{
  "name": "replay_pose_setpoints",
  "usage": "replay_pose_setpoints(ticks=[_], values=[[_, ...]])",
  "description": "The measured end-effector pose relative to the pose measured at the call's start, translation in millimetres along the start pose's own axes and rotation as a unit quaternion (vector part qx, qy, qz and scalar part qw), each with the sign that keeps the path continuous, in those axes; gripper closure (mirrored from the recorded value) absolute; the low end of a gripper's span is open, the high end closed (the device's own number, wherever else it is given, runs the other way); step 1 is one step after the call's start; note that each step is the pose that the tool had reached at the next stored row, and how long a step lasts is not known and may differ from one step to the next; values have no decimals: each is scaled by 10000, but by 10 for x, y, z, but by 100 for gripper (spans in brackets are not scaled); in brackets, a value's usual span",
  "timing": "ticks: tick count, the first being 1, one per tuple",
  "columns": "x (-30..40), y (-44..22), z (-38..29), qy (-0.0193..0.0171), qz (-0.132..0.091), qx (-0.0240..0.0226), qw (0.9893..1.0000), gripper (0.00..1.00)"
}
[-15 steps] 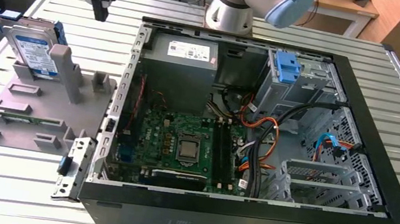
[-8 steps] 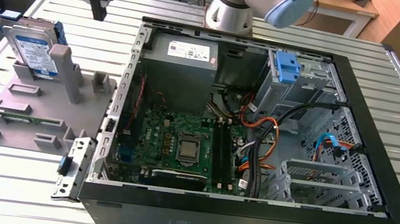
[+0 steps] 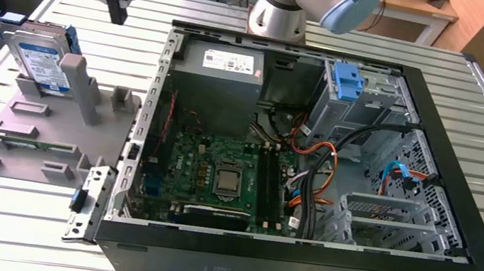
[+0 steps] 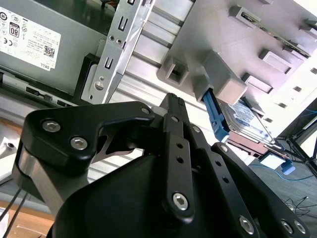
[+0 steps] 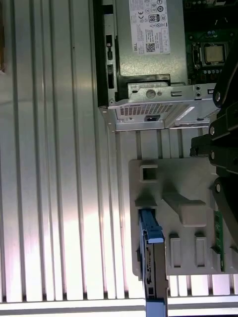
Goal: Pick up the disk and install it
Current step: 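Reach for the disk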
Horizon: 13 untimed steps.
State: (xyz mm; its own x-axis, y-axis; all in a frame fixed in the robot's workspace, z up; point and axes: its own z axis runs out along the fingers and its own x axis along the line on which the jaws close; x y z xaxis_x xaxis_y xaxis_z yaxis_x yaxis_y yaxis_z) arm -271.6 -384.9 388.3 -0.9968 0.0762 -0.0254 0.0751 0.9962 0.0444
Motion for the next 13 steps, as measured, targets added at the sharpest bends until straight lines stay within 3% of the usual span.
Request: replay_pose_setpoints(ticks=[13], values=[[47,5,0,0,0,0,10000,89]])
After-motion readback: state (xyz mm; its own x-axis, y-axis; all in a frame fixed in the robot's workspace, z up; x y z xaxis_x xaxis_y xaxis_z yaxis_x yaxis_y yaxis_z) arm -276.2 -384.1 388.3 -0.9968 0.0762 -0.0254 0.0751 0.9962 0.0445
